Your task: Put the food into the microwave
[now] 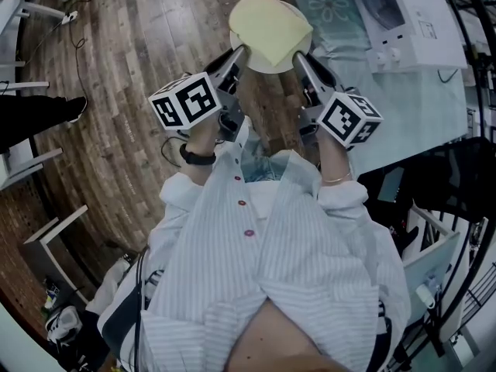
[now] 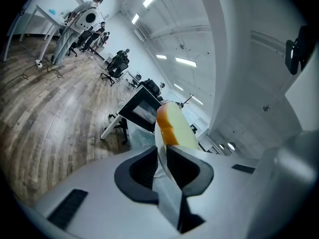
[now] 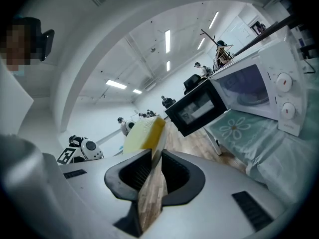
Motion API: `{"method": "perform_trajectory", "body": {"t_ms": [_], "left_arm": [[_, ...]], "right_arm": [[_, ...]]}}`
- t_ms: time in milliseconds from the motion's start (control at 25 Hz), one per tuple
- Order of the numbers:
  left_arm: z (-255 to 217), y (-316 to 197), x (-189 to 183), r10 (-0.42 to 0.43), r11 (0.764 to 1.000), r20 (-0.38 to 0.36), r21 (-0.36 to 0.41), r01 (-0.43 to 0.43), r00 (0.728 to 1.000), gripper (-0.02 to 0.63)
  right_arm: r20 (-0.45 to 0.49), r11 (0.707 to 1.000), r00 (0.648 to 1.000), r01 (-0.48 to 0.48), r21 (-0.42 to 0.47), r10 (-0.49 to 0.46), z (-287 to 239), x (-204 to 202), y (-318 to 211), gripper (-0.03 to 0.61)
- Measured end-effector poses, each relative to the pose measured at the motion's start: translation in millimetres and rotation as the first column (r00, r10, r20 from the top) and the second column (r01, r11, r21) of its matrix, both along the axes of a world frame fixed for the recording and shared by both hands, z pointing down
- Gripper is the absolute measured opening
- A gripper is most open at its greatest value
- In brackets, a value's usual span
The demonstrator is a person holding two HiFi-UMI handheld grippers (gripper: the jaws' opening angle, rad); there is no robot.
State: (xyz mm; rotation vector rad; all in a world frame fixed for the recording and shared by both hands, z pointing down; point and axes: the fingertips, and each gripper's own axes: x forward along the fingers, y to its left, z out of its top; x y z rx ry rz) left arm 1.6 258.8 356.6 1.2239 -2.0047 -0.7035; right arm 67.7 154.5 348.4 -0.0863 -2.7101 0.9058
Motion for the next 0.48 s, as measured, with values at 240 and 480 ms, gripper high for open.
{"method": "perform_trajectory", "body": {"t_ms": [240, 480], "left_arm": [[5.0, 13.3, -30.5, 0.017, 1.0, 0.002, -0.001, -0.017, 1.0, 0.057], [9.8, 8.0, -44.4, 0.045, 0.999, -0.013, 0.0, -0.045, 0.999, 0.057]], "right_arm": [[0.007, 1.0, 1.0, -0.019, -0.003, 0.019, 4.4, -28.3, 14.8, 0.078], [-0.005, 0.999, 0.999, -0.04, -0.007, 0.04, 9.4, -43.0, 11.1, 0.078]]}}
